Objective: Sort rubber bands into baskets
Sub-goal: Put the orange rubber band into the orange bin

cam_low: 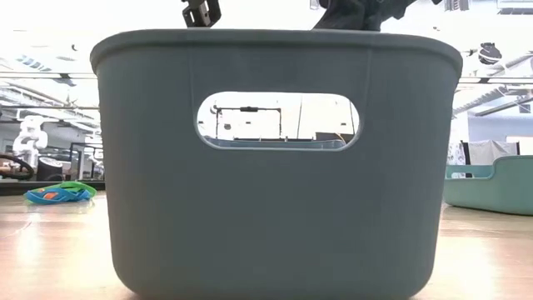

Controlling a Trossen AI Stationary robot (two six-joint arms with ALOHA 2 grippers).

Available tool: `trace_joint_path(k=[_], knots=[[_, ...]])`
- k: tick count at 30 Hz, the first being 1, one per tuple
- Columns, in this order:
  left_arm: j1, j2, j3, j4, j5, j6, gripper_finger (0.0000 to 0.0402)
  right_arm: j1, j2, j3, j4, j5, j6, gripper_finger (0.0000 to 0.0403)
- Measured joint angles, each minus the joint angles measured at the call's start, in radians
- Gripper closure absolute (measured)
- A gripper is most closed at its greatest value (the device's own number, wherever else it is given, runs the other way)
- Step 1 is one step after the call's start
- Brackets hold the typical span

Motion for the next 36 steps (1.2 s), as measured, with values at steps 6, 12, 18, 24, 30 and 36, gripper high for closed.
trace_joint_path(k=[6,12,18,24,30,36], knots=[[0.012,0.000,0.000,0.000,0.003,0.009,0.0314,0.000,0.000,0.000,-0.003,0.000,-0.016,0.0402],[0.034,0.000,0.000,0.000,0.031,0.011,0.0313,0.000,0.000,0.000,-0.003,0.000,-0.023,0.0402],[0.045,0.000,0.000,0.000,0.035,0.017,0.0313,0.000,0.000,0.001,-0.003,0.000,-0.023,0.0402],[0.045,0.000,0.000,0.000,0.038,0.018,0.0313,0.000,0.000,0.001,-0.003,0.000,-0.023,0.0402],[0.045,0.000,0.000,0.000,0.046,0.018,0.0313,0.000,0.000,0.001,-0.002,0.000,-0.023,0.0402],[0.045,0.000,0.000,0.000,0.048,0.017,0.0313,0.000,0.000,0.001,-0.002,0.000,-0.007,0.0402]])
